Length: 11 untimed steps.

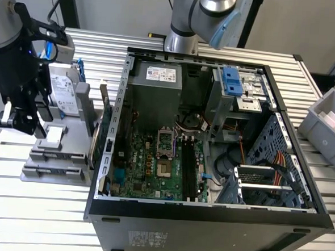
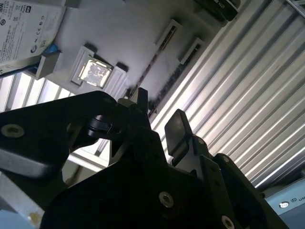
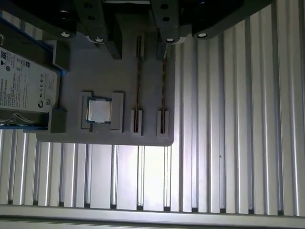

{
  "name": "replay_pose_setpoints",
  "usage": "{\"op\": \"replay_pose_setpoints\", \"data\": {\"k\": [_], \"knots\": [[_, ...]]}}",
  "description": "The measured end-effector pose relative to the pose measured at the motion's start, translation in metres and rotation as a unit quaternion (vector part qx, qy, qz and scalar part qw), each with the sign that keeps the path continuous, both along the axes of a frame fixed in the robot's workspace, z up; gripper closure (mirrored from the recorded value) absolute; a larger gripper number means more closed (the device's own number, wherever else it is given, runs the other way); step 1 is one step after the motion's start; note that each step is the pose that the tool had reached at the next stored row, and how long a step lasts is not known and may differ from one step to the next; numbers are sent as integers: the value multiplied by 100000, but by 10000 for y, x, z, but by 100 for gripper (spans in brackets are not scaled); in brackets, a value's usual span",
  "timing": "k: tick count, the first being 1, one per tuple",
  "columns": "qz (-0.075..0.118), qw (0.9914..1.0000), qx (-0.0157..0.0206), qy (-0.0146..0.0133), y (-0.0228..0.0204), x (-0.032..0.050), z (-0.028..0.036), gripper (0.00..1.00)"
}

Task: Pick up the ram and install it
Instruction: 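Pick up the ram and move it above insertion slot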

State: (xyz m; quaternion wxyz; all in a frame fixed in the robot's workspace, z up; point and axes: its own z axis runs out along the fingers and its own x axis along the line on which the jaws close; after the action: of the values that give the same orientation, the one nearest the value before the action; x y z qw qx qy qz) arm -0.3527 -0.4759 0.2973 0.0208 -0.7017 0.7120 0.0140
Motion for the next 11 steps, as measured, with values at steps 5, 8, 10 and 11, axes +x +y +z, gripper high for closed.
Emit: {"op": "replay_pose_setpoints", "data": {"k": [5,8,10,11], "knots": [[-824,99997,-16,39,-2,0,-62,0],[-822,99997,-29,62,-2,0,-103,0],[-823,99997,-26,67,-5,0,-131,0],[-824,99997,-34,80,-6,0,-145,0]]}}
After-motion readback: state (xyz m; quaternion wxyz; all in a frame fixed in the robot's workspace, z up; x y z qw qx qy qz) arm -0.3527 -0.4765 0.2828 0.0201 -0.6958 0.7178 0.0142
